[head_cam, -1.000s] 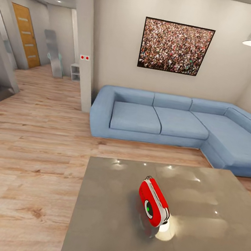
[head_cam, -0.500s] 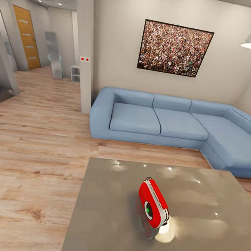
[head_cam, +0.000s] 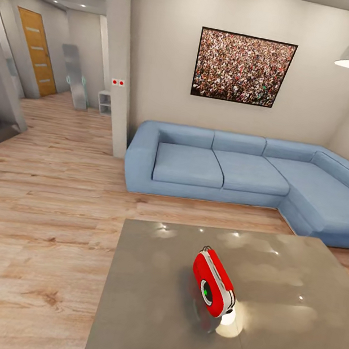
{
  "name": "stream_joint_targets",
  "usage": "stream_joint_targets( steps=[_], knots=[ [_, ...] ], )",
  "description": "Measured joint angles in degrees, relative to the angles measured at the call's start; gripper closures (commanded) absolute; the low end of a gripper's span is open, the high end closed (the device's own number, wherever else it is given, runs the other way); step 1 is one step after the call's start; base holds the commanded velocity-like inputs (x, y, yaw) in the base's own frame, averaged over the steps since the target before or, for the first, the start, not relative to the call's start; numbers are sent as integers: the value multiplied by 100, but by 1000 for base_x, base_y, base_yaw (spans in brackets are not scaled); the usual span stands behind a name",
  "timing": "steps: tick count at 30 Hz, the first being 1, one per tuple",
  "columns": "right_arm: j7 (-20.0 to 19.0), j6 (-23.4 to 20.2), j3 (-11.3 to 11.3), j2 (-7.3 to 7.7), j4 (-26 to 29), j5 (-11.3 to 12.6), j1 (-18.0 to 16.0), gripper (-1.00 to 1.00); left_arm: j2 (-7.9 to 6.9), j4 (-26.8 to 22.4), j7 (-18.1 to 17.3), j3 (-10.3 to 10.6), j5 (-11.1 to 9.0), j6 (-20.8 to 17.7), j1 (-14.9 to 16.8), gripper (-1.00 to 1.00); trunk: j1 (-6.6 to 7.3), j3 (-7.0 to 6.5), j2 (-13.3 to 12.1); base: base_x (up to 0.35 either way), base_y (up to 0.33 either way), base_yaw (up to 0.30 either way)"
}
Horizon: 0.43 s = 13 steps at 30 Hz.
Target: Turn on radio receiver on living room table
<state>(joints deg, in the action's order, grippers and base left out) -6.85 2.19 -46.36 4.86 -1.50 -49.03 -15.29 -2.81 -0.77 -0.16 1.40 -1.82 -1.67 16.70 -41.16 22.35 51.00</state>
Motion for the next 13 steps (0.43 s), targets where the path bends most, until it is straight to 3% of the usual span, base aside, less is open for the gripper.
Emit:
stream_joint_targets(
  steps=[13],
  knots=[
    [0, 0, 4, -13, 0, -1, 0, -100, -1, -10, -3, 0, -12, 0, 0, 100, 0, 0, 0, 0, 0, 0]
  ],
)
